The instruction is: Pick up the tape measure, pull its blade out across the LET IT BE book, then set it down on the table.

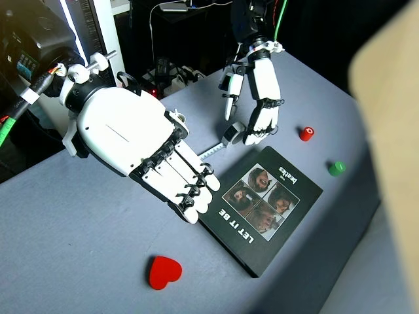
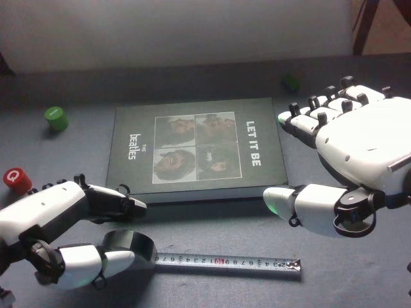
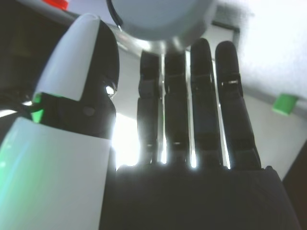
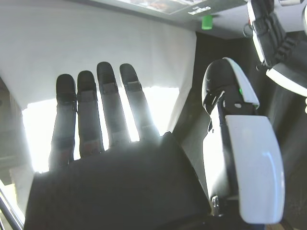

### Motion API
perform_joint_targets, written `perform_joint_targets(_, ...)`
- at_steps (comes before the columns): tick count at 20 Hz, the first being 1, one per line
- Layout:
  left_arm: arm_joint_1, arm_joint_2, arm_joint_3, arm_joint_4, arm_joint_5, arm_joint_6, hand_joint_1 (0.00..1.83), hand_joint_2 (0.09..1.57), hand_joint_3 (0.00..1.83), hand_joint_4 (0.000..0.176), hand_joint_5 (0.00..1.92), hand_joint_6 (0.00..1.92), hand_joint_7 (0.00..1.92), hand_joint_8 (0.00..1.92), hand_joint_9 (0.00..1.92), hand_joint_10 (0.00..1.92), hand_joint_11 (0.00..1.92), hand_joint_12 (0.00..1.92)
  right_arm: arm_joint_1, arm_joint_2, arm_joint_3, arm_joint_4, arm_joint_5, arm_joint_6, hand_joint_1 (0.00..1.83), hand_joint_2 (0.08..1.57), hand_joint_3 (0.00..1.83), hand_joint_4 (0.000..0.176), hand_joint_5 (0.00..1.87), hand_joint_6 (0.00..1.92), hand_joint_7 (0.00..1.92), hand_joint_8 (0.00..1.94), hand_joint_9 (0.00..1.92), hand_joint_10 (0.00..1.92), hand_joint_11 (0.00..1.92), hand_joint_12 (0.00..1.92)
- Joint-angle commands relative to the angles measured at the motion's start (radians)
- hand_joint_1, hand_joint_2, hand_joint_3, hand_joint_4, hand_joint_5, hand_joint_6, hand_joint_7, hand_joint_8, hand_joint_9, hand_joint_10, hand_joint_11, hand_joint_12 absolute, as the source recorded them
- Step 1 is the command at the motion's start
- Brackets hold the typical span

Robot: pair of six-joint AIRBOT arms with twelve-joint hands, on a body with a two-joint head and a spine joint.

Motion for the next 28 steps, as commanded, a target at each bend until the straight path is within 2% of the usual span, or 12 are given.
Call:
perform_joint_targets(1,-0.001,-0.006,0.001,0.025,-0.096,-0.004,0.99,1.14,0.0,0.0,0.68,0.01,0.67,0.0,0.6,0.0,0.29,0.72,0.004,0.003,-0.003,-0.081,0.03,0.002,0.06,1.17,0.0,0.0,0.17,0.0,0.22,0.0,0.16,0.0,0.0,0.56)
perform_joint_targets(7,0.022,-0.031,0.011,0.009,-0.111,0.022,1.01,1.14,0.0,0.0,0.67,0.0,0.67,0.0,0.61,0.0,0.29,0.73,0.004,0.003,-0.003,-0.081,0.029,0.002,0.05,1.18,0.0,0.0,0.16,0.0,0.19,0.0,0.13,0.0,0.0,0.46)
perform_joint_targets(14,0.032,-0.055,0.017,-0.028,-0.13,0.066,1.02,1.14,0.0,0.0,0.65,0.0,0.66,0.0,0.61,0.0,0.3,0.74,0.003,0.002,-0.003,-0.081,0.025,0.003,0.08,1.19,0.0,0.0,0.17,0.0,0.22,0.0,0.17,0.0,0.0,0.53)
perform_joint_targets(28,0.034,-0.107,0.043,-0.035,-0.103,0.149,1.01,1.14,0.0,0.0,0.71,0.02,0.67,0.0,0.59,0.0,0.29,0.73,0.008,0.002,-0.003,-0.1,0.022,0.004,0.09,1.18,0.0,0.0,0.16,0.0,0.21,0.01,0.16,0.0,0.0,0.48)
